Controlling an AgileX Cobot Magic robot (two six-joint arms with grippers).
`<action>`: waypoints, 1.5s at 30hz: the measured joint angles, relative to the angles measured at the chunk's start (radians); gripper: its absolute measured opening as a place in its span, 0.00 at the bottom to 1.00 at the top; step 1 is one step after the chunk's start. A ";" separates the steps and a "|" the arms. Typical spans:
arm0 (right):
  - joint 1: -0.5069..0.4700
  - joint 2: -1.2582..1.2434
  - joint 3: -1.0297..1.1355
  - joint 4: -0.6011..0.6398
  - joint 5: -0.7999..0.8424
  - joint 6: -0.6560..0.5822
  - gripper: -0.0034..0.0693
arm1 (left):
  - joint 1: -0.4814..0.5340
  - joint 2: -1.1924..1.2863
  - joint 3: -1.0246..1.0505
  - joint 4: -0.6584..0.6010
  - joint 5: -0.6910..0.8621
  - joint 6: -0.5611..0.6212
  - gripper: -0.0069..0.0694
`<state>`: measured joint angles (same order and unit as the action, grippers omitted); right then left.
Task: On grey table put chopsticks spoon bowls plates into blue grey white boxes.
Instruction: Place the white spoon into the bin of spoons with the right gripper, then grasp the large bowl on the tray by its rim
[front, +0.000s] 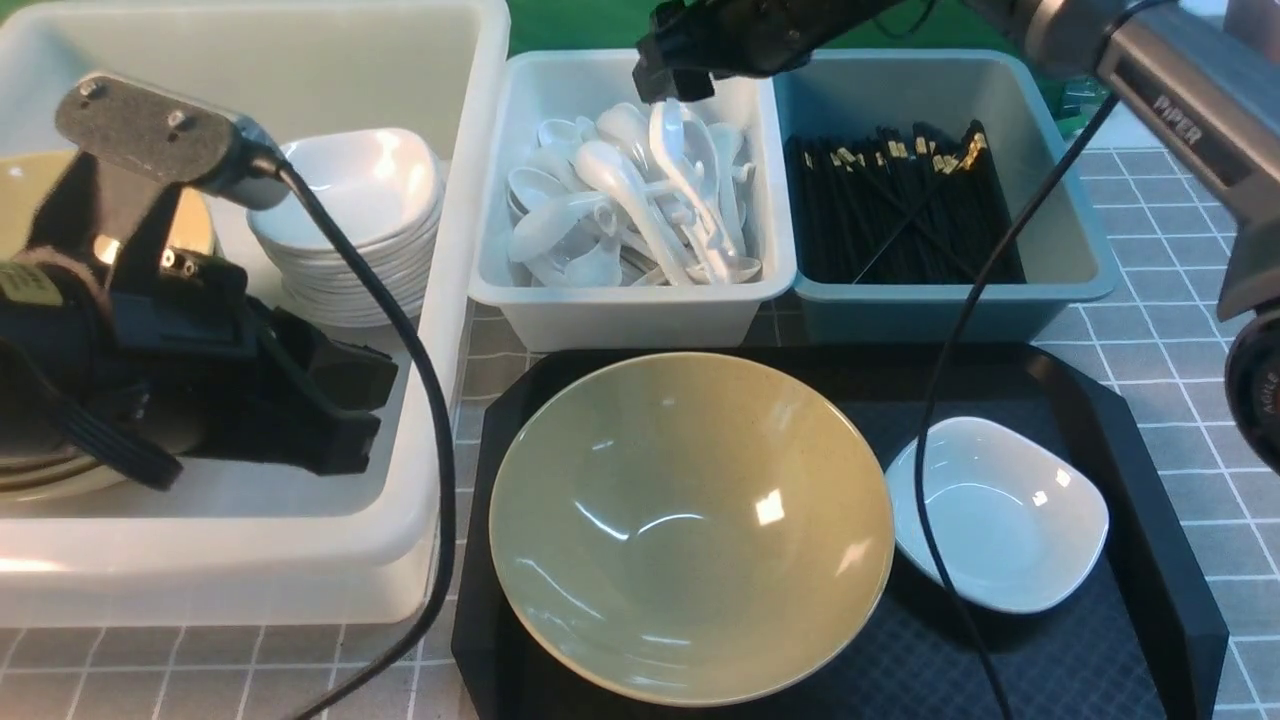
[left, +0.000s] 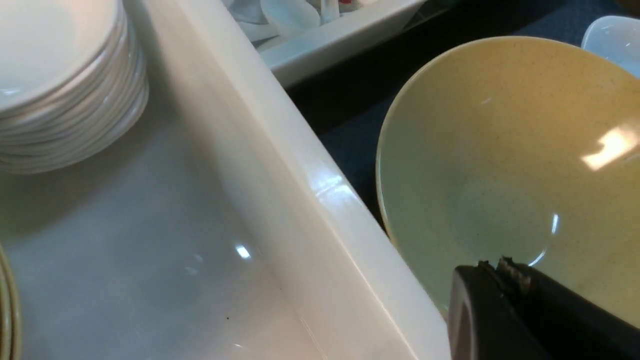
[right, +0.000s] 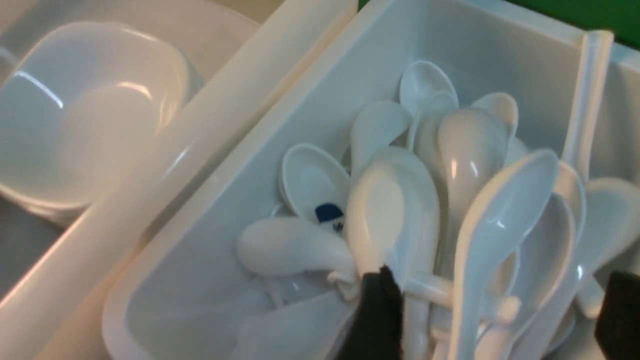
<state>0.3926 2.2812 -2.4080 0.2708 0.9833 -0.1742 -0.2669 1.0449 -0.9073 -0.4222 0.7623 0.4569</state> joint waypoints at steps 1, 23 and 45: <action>-0.003 -0.007 -0.016 0.000 0.055 0.000 0.87 | 0.000 0.014 -0.025 -0.004 0.018 0.000 0.11; 0.016 -0.705 0.737 -0.017 0.268 -0.136 0.45 | -0.282 0.634 -0.536 0.351 0.224 -0.178 0.73; 0.016 -0.966 1.129 -0.020 0.202 -0.172 0.36 | -0.282 0.890 -0.614 0.373 0.206 -0.270 0.21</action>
<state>0.4085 1.3149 -1.2789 0.2513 1.1858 -0.3461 -0.5489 1.9352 -1.5217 -0.0490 0.9686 0.1868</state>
